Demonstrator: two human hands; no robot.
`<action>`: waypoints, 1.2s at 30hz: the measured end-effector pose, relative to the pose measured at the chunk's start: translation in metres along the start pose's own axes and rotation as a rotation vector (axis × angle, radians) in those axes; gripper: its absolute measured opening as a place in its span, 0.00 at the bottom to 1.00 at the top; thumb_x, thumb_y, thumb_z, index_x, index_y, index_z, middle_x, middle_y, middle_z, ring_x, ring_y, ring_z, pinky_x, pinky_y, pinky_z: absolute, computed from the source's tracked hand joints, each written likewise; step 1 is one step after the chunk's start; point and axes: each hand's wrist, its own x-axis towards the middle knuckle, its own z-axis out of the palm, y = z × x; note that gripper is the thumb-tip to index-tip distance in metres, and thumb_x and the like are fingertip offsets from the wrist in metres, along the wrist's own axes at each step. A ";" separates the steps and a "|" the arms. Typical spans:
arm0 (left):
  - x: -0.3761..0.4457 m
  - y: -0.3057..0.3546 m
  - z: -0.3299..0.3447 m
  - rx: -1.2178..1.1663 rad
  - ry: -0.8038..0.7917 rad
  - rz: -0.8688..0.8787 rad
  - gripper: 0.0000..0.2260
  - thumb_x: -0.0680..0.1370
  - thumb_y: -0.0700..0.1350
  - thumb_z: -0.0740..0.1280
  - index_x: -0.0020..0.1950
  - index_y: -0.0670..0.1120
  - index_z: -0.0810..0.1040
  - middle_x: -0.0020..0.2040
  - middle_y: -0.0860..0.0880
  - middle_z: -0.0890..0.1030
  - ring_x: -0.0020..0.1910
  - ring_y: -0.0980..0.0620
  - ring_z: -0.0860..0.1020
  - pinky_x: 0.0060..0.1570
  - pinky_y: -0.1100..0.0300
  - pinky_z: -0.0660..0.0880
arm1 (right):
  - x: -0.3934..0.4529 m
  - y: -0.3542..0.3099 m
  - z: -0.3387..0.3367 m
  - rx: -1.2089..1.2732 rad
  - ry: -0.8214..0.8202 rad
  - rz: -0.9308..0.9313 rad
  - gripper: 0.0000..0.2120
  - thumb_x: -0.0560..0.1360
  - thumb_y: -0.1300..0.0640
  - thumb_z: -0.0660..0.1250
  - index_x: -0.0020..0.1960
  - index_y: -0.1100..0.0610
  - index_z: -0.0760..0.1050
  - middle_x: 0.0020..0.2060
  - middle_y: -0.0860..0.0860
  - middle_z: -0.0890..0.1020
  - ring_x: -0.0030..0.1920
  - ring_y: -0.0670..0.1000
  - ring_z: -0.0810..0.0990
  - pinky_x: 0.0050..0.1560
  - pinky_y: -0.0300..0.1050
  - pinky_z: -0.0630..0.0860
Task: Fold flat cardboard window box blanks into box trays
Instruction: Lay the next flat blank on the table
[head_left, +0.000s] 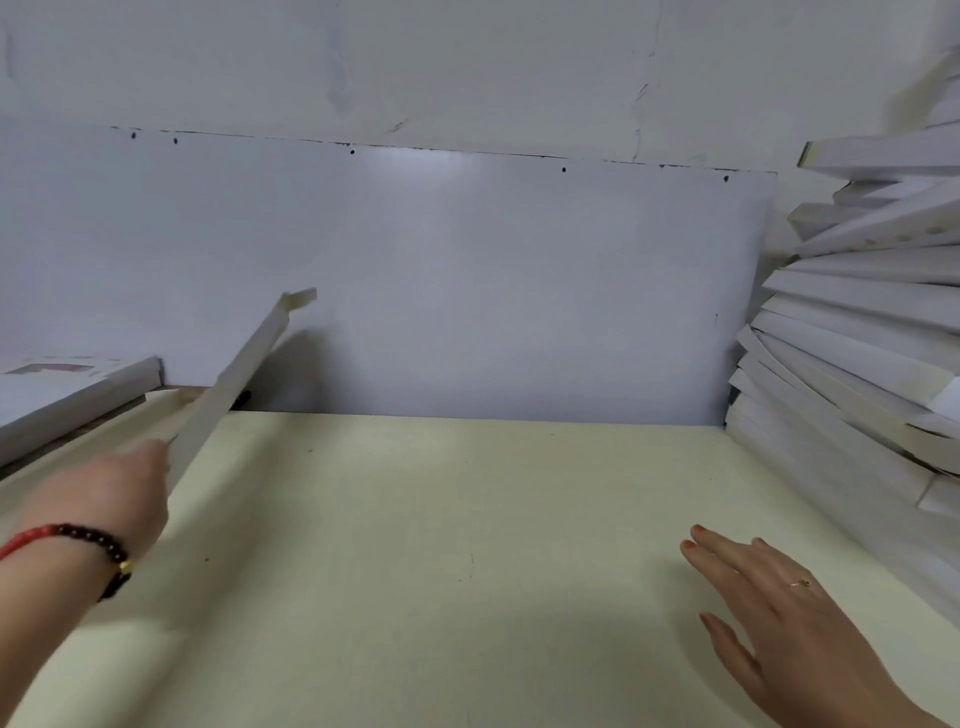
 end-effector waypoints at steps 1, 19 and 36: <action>-0.002 0.011 -0.019 0.026 0.016 0.024 0.08 0.76 0.39 0.62 0.40 0.49 0.65 0.27 0.47 0.70 0.23 0.50 0.71 0.23 0.57 0.71 | 0.000 -0.001 0.001 0.005 -0.009 0.002 0.21 0.81 0.46 0.47 0.67 0.54 0.68 0.62 0.52 0.78 0.56 0.49 0.74 0.69 0.44 0.59; -0.172 0.192 -0.054 0.091 -0.433 0.717 0.14 0.79 0.38 0.52 0.62 0.46 0.68 0.58 0.41 0.78 0.57 0.40 0.77 0.53 0.50 0.72 | 0.011 -0.032 0.002 0.038 -0.124 -0.039 0.19 0.81 0.49 0.50 0.68 0.52 0.67 0.63 0.50 0.78 0.55 0.51 0.82 0.63 0.50 0.67; -0.183 0.155 -0.038 -0.038 0.044 1.210 0.04 0.64 0.47 0.59 0.30 0.50 0.66 0.24 0.53 0.67 0.18 0.54 0.66 0.19 0.63 0.53 | 0.034 -0.004 0.050 -0.110 -0.767 -0.110 0.34 0.74 0.61 0.60 0.77 0.43 0.57 0.77 0.44 0.57 0.77 0.46 0.54 0.74 0.45 0.40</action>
